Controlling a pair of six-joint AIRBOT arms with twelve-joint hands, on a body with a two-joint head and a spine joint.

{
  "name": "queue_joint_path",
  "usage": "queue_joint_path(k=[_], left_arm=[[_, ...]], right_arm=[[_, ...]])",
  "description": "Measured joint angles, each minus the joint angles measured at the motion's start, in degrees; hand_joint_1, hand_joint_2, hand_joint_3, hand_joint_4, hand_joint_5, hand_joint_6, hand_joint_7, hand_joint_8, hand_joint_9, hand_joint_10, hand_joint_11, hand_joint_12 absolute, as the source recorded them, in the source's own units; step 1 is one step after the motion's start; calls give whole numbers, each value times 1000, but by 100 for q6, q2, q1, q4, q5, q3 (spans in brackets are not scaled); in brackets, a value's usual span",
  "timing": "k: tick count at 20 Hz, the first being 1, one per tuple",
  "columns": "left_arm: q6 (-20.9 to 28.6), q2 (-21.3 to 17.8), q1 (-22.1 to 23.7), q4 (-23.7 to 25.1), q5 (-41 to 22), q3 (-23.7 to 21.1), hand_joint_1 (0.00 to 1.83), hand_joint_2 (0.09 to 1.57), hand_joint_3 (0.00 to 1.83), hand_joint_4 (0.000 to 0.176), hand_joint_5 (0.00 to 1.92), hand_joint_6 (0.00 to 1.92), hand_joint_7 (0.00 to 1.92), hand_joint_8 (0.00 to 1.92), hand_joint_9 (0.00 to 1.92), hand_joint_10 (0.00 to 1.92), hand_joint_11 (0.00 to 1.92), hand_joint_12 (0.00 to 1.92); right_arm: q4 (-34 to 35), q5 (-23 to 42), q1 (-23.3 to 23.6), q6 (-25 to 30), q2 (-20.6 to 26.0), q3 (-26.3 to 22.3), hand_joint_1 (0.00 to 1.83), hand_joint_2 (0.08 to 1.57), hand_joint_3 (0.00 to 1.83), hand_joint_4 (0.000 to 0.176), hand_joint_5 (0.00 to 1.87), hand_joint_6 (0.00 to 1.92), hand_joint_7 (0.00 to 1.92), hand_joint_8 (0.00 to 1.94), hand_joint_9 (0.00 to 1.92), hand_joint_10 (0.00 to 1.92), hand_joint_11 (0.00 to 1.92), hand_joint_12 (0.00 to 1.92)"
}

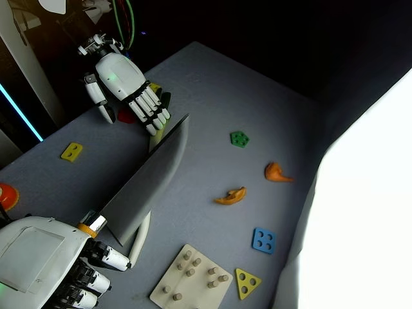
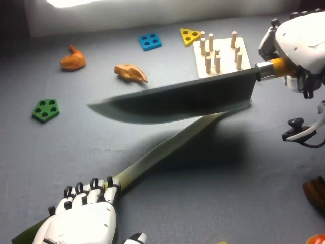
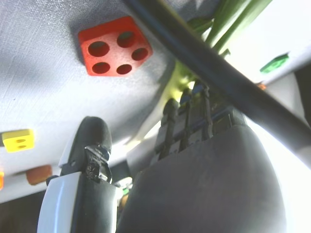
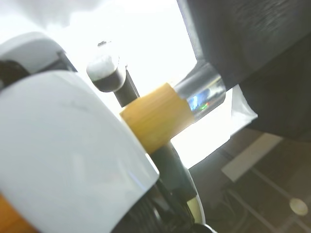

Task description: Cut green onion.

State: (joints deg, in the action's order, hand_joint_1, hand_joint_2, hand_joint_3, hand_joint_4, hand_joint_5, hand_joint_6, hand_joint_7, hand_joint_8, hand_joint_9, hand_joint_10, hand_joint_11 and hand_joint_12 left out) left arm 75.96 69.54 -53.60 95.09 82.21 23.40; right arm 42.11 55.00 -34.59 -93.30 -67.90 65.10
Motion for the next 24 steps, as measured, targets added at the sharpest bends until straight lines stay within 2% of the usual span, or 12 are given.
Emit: queue_joint_path(k=[2,6,8,14,16,18,24], left_arm=[[0,0,0,0,2,0,412,1392,0,0,55,0,23,0,3,0,1,3],[0,0,-2,-2,-2,0,401,1401,4,0,63,3,33,4,0,0,0,0],[0,0,-2,2,-2,0,375,1406,6,0,54,1,32,2,5,2,0,0],[0,0,-26,46,0,0,421,1406,5,0,86,10,78,11,36,11,22,13],[0,0,-26,46,2,0,431,1398,1,0,94,8,73,4,32,6,22,22],[0,0,-26,44,4,0,458,1398,1,0,39,0,21,0,9,0,0,24],[-4,26,68,-17,-63,-24,352,1463,32,0,25,4,6,0,0,0,12,14]], right_arm=[[122,-55,0,-33,68,-2,1552,957,445,176,1182,1921,1430,1941,1480,1921,1535,1921],[195,-52,0,-92,199,-28,1563,933,461,176,1150,1860,1460,1941,1507,1921,1557,1921],[208,-66,0,-92,249,-44,1566,941,461,176,1192,1914,1471,1941,1510,1921,1554,1921],[245,-70,2,-81,315,-50,1563,935,443,176,1223,1921,1426,1941,1488,1921,1554,1921],[260,-81,50,-68,326,-72,1589,794,708,176,1333,1921,1530,1941,1557,1921,1599,1921],[304,-107,162,44,345,-72,1595,725,860,176,1312,1921,1559,1941,1574,1921,1616,1921],[278,-210,549,216,466,-72,1593,734,801,176,1364,1921,1551,1941,1567,1921,1627,1921]])
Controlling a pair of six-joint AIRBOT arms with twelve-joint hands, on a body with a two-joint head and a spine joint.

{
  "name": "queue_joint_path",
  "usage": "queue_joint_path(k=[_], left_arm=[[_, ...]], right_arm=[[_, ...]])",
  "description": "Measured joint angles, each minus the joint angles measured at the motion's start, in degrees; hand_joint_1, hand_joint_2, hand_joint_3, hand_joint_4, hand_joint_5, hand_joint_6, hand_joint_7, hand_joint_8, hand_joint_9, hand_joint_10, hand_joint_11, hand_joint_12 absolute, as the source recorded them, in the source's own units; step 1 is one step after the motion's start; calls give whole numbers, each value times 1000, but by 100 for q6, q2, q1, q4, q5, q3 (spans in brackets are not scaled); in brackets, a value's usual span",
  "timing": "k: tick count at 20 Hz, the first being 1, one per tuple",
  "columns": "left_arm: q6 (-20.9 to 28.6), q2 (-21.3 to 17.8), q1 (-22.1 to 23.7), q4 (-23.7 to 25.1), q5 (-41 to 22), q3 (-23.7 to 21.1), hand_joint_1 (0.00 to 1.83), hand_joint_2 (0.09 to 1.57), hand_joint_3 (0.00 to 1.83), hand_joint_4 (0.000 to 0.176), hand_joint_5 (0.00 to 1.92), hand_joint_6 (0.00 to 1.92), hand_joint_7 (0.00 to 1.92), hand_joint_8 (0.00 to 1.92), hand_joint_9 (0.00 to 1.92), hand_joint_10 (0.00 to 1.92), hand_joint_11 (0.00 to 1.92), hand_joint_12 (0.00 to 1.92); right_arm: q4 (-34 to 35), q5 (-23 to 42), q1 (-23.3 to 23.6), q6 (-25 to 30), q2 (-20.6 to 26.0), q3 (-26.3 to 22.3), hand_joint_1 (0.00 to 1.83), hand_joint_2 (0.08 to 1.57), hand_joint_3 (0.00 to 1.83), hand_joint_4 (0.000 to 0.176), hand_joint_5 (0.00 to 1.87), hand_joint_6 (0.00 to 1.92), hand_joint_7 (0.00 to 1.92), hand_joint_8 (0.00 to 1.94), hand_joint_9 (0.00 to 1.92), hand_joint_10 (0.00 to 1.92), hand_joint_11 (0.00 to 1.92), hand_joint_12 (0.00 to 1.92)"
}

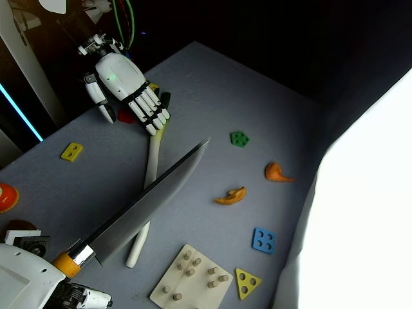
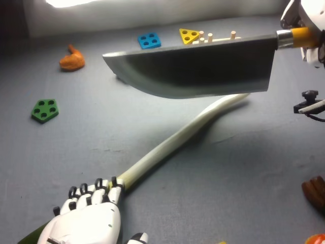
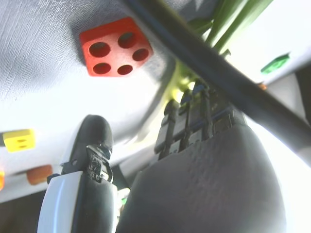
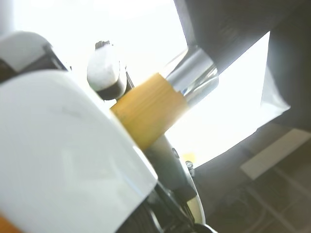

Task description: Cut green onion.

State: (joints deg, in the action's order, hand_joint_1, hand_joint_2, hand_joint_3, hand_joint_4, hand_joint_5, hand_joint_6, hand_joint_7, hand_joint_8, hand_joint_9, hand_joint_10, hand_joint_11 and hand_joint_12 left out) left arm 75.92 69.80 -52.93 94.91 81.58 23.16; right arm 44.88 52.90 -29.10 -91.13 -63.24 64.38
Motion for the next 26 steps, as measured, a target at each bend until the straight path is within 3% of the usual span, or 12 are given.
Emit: queue_joint_path(k=[5,10,13,18,24,26], left_arm=[[2,4,-59,107,-22,0,310,1480,38,0,0,0,0,0,1,0,0,26],[2,4,-57,105,-20,0,236,1511,52,0,23,2,0,0,0,0,0,0],[4,2,-31,107,-26,-2,332,1502,46,0,4,2,0,0,0,0,1,0],[7,-76,70,127,-162,-50,273,1508,49,0,0,0,0,0,0,0,0,0],[2,-361,188,234,-199,-103,233,1532,56,0,0,0,0,0,0,0,0,0],[7,-439,188,358,-245,-87,182,1534,56,0,0,0,0,0,0,0,0,0]], right_arm=[[-350,-52,175,289,7,131,1585,721,835,176,1371,1921,1552,1941,1562,1921,1634,1921],[-1237,-365,258,1178,4,651,1571,797,722,176,1308,1921,1535,1941,1572,1921,1638,1921],[-1980,-734,334,2039,-66,1207,1566,776,771,176,1357,1921,1547,1941,1586,1921,1645,1921],[-3692,-977,332,3853,-337,2179,1566,797,751,176,1347,1921,1545,1941,1600,1921,1669,1921],[-3856,-999,398,4227,-809,3195,1594,738,903,176,1350,1921,1580,1941,1613,1921,1669,1921],[-3856,-1040,422,4275,-1029,3532,1590,766,806,176,1319,1921,1561,1941,1606,1921,1660,1921]])
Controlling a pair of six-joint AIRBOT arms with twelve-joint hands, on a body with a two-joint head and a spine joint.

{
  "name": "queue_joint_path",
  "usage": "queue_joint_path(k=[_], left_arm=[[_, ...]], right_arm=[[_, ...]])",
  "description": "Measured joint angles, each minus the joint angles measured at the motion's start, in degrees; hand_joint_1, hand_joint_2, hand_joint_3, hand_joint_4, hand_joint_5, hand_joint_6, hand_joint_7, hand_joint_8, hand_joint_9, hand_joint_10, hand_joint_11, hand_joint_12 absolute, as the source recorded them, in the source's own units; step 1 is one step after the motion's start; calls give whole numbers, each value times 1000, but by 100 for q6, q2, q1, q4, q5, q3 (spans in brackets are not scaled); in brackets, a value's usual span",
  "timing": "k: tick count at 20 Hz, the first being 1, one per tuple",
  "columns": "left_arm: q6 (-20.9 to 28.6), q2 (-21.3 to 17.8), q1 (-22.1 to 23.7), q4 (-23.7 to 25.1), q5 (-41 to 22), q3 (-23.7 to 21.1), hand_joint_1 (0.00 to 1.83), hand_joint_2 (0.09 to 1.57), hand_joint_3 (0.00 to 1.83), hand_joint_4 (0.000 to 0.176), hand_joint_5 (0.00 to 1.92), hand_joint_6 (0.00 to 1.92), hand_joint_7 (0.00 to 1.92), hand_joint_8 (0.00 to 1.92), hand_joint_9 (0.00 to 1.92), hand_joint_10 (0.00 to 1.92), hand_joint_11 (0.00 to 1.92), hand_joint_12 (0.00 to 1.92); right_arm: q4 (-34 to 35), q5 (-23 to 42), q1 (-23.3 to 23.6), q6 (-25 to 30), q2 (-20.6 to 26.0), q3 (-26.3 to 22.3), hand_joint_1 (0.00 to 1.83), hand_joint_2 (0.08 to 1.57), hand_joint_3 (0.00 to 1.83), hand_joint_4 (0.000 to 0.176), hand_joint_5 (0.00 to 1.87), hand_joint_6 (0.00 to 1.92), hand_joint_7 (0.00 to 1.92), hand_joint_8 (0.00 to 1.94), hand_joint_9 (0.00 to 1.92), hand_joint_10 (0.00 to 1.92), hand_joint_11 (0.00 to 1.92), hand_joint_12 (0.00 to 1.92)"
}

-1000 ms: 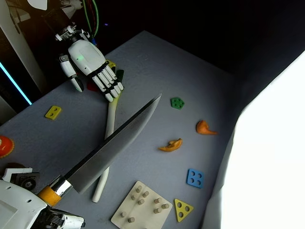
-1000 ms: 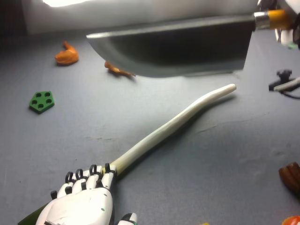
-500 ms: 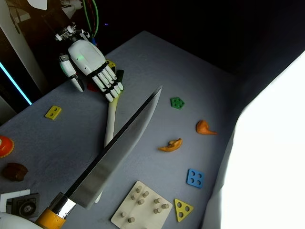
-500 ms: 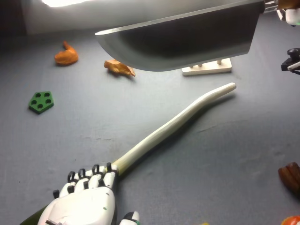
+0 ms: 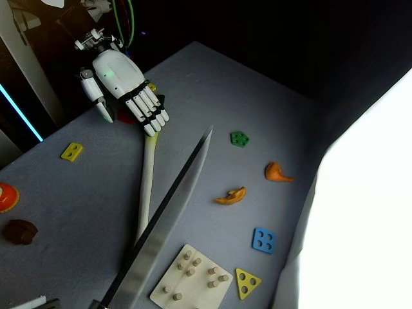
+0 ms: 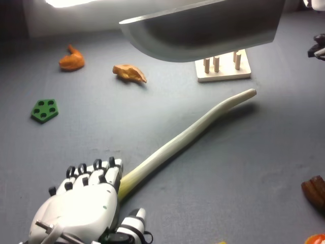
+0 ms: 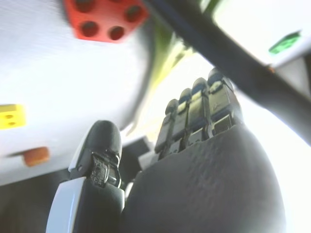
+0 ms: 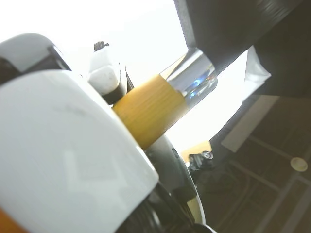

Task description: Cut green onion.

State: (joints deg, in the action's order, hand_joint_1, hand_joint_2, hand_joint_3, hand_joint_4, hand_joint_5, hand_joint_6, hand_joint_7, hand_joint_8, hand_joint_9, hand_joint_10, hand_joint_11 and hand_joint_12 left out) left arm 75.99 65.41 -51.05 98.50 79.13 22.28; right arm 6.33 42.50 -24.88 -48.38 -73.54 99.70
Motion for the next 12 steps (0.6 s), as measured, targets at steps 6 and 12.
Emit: queue_joint_path(k=[6,12], left_arm=[[-37,-223,127,369,-470,103,384,1468,12,0,20,6,0,0,0,0,0,0],[-267,-466,455,745,-1145,273,243,1450,2,0,8,0,0,0,0,0,0,0]], right_arm=[[153,-50,13,52,-509,732,1627,700,829,176,1271,1921,1550,1941,1600,1921,1638,1921],[240,-129,11,50,-728,1047,1605,728,837,176,1339,1921,1524,1941,1577,1921,1631,1921]])
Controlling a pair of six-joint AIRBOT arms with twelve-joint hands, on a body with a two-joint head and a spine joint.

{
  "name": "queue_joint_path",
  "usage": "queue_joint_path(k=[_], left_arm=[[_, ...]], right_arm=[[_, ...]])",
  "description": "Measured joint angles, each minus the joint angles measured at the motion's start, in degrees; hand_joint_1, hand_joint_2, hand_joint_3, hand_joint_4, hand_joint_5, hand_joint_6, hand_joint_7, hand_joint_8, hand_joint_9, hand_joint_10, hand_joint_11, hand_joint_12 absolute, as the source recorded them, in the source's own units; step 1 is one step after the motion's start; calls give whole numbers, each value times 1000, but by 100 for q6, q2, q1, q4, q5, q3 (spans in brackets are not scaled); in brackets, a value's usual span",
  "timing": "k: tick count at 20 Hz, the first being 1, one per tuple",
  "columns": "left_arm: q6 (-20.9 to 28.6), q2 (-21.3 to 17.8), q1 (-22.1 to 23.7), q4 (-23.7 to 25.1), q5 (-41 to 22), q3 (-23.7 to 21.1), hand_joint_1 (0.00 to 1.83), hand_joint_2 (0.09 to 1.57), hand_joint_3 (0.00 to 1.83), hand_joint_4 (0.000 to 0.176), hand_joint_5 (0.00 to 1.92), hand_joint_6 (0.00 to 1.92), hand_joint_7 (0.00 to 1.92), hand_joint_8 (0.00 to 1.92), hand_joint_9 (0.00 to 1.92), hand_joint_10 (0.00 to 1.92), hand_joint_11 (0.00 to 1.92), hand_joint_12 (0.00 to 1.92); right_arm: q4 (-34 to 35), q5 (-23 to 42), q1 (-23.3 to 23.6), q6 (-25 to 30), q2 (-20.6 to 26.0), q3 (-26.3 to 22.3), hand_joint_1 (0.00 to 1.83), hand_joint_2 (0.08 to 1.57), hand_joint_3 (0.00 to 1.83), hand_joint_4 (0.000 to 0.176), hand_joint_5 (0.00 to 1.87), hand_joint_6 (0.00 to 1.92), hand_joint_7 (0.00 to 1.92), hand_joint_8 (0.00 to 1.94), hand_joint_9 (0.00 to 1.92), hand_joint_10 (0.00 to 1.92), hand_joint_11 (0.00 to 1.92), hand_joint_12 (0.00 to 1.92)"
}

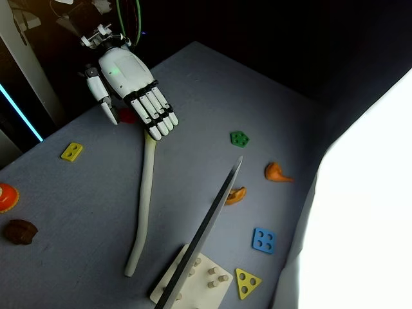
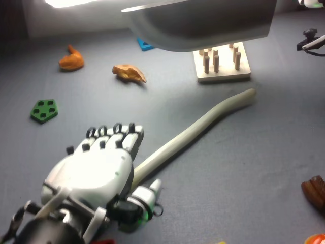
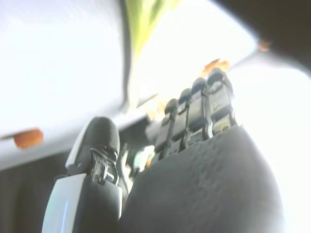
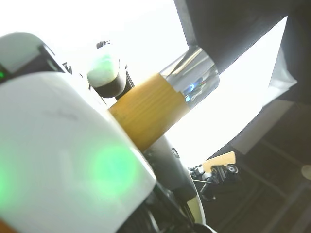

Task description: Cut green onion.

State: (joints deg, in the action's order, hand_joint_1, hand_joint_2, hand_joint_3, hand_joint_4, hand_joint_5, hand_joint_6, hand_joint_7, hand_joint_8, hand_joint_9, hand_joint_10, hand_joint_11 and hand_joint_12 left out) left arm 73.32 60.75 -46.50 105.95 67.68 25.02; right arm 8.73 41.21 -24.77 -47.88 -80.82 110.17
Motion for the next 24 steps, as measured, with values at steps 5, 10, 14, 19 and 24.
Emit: queue_joint_path(k=[5,10,14,19,24], left_arm=[[-450,-372,295,-212,-474,22,167,1429,0,0,0,0,0,0,0,0,0,0],[-962,-538,605,-490,-1091,160,174,1427,0,0,0,0,0,0,0,0,0,0],[-1624,-605,927,-629,-1650,289,206,1428,0,0,0,0,0,0,0,0,9,5],[-1716,-619,1056,-691,-2022,323,202,1432,0,0,0,0,0,0,0,0,0,0],[-1718,-750,1080,-758,-2059,315,261,1409,0,0,41,11,31,6,0,0,3,1]], right_arm=[[39,0,-24,2,-116,90,1573,824,688,176,1290,1921,1514,1941,1572,1921,1645,1921],[136,-9,-136,-15,-144,125,1579,807,678,176,1330,1921,1517,1941,1555,1921,1630,1921],[179,-39,-234,-42,-219,122,1551,782,791,176,1313,1921,1548,1941,1589,1921,1636,1921],[232,-2,-295,-83,-446,334,1567,773,794,176,1306,1921,1543,1941,1591,1921,1638,1921],[249,-33,-304,-92,-739,706,1560,782,848,176,1356,1921,1584,1941,1630,1921,1665,1921]])
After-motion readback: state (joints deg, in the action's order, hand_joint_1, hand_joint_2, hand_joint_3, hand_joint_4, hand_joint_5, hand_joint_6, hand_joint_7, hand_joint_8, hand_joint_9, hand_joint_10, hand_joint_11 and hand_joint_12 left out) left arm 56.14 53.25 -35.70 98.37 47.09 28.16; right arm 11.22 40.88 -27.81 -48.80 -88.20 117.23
